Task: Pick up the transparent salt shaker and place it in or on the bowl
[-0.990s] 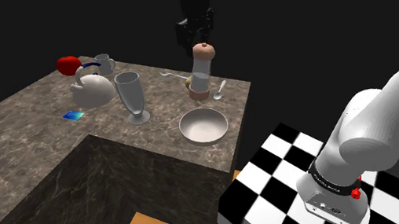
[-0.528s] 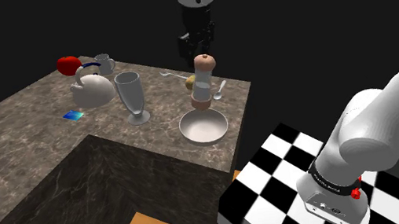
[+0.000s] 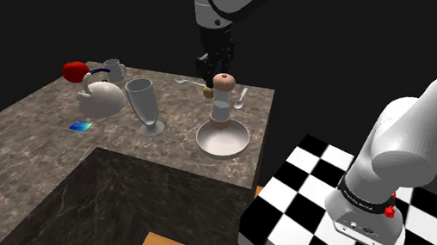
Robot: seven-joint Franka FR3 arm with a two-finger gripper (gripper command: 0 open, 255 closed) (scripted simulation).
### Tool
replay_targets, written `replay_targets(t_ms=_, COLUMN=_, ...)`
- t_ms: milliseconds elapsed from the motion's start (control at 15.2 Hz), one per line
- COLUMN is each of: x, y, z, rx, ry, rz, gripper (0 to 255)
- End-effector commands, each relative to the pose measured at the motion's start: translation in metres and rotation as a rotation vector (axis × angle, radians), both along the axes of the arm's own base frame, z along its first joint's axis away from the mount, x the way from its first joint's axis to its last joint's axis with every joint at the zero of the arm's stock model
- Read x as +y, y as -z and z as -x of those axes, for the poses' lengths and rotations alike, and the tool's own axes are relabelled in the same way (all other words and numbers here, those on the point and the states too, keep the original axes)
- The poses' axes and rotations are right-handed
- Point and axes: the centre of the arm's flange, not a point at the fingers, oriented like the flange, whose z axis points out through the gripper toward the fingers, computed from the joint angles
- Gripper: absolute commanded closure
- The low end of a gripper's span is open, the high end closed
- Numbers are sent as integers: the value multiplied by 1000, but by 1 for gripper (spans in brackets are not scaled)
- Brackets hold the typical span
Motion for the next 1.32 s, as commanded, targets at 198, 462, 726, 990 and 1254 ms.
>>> replay_targets(t_ms=198, x=1, y=26, z=0, rx=-1, ry=0, rz=0, gripper=255)
replay_targets(t_ms=462, x=1, y=47, z=0, rx=-1, ry=0, rz=0, gripper=255)
replay_targets(t_ms=726, x=1, y=59, z=0, rx=-1, ry=0, rz=0, gripper=255)
replay_targets(t_ms=990, x=1, y=59, z=0, rx=-1, ry=0, rz=0, gripper=255)
replay_targets(t_ms=1254, x=1, y=59, z=0, rx=-1, ry=0, rz=0, gripper=0)
